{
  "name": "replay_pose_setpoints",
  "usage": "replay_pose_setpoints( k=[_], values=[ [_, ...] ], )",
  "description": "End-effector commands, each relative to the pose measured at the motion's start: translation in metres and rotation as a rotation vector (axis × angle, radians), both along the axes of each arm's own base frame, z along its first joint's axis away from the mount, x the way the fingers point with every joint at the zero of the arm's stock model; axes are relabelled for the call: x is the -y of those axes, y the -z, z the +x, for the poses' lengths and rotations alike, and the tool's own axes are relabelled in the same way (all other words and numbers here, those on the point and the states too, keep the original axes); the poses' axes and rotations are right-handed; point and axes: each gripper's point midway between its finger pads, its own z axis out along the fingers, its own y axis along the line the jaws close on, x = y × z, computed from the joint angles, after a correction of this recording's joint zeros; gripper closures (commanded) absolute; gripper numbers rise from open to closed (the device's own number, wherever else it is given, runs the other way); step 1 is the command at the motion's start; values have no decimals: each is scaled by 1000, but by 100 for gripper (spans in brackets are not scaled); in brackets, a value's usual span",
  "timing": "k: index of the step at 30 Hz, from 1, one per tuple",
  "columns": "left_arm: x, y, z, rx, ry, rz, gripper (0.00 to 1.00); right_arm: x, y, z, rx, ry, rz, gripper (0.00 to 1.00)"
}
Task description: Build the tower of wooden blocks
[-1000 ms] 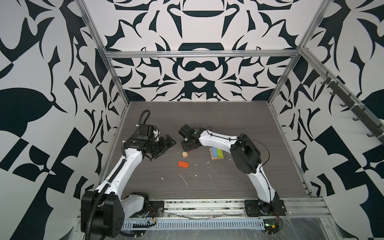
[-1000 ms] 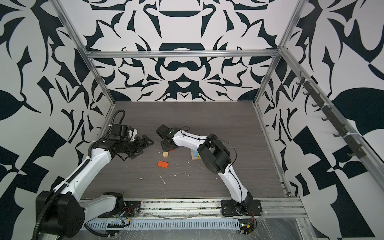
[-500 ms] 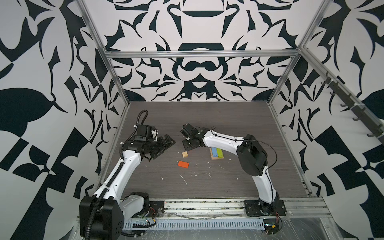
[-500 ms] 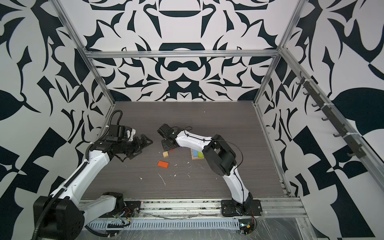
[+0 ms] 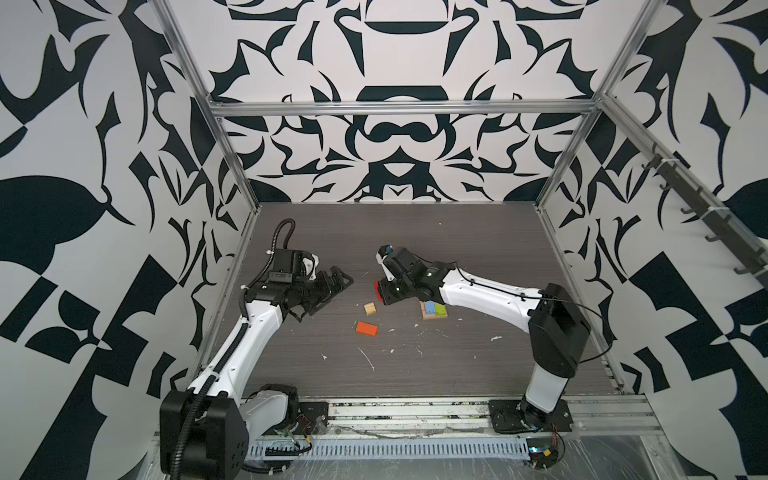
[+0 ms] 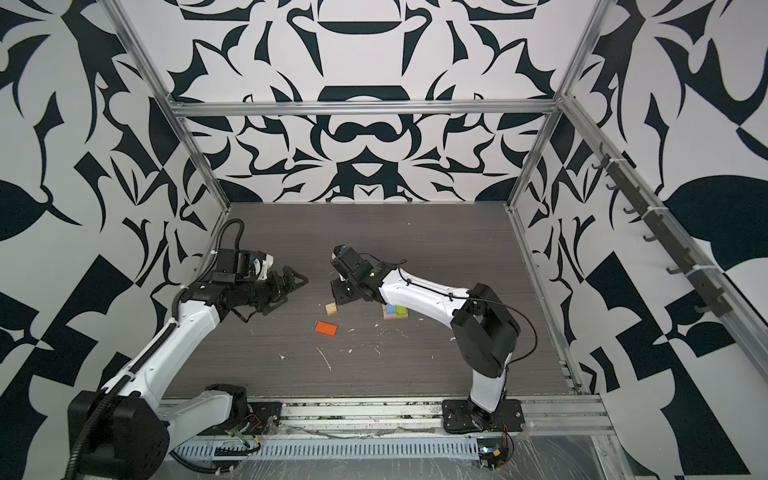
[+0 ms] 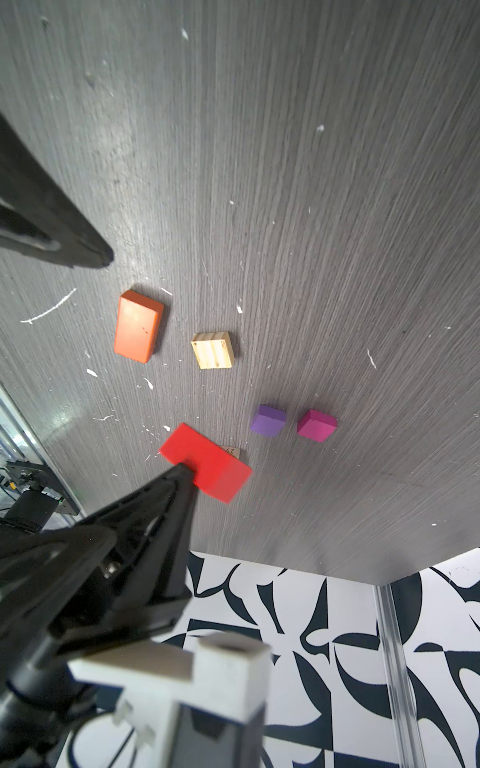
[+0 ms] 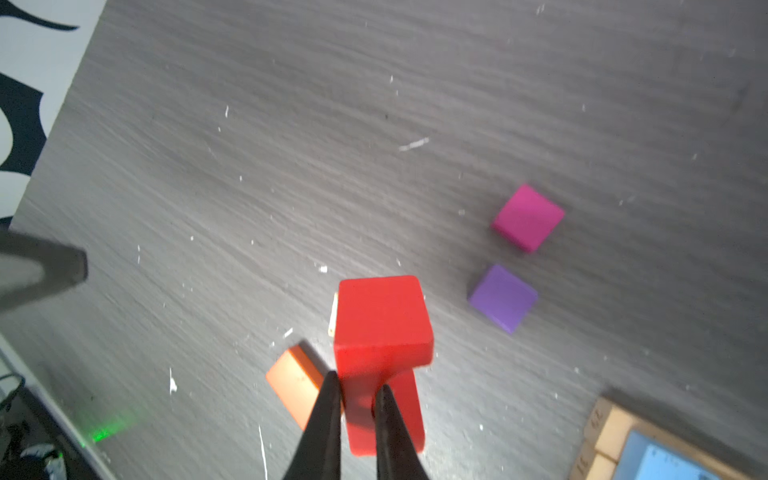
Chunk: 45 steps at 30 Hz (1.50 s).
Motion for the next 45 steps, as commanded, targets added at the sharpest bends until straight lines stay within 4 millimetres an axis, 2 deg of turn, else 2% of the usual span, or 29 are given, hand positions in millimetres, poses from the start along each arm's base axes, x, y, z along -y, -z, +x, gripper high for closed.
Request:
replay_pose_setpoints(
  k=[1,11,17,22,32,35,41,45],
  values=[
    [2,5,0,-20,5,-16,1,-5,-10,-1,-2,2,73,85],
    [3,7,1,-30,6,-26,1,3,29,-13,-103,-8,-27,84],
    [3,8,0,-30,4,-25,0,9,51,-8,-133,15,-127,84],
    [1,8,0,-28,3,-14,0,8,48,-6,-122,10,-130,81],
    [2,8,1,-28,6,-20,0,7,29,-2,-99,20,-114,67],
    [3,8,2,-34,10,-26,1,3,33,-3,-126,37,-97,59],
    [5,9,1,-38,11,-37,1,-4,47,0,-201,151,-44,48],
    [5,10,0,-41,12,-44,0,-11,61,3,-253,210,-28,45]
  ],
)
